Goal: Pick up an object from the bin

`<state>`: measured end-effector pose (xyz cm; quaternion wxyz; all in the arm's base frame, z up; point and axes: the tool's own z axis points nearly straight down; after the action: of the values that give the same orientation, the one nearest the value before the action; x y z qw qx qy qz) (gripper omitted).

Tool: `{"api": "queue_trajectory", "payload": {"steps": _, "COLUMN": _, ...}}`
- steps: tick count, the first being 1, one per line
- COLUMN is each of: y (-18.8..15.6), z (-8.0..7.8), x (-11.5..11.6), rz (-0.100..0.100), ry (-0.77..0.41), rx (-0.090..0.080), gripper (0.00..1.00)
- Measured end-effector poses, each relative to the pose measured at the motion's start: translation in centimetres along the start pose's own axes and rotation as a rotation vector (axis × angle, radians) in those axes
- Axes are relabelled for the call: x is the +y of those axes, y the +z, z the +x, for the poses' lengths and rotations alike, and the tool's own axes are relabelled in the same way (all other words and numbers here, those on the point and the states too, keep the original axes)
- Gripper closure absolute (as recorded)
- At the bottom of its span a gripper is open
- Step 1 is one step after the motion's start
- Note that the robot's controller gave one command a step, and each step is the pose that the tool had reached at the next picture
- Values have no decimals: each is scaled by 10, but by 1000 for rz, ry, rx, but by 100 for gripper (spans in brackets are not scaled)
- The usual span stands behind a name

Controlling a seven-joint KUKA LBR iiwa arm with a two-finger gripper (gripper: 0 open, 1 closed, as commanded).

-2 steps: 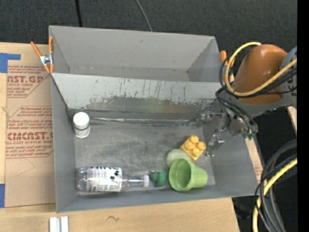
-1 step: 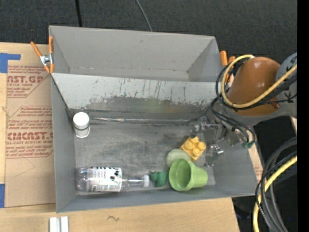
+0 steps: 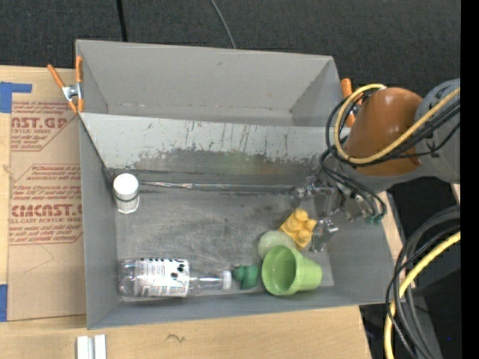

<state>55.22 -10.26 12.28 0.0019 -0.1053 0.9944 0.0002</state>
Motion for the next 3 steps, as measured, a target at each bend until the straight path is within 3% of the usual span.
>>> {"api": "queue_trajectory", "payload": {"steps": 1, "y": 28, "z": -8, "x": -3, "rz": 2, "ry": -17, "rx": -2, "gripper": 0}}
{"api": "queue_trajectory", "payload": {"steps": 2, "y": 48, "z": -11, "x": -11, "rz": -4, "ry": -24, "rx": 4, "gripper": 100}}
{"api": "queue_trajectory", "payload": {"steps": 3, "y": 48, "z": -11, "x": -11, "rz": -4, "ry": -24, "rx": 4, "gripper": 100}}
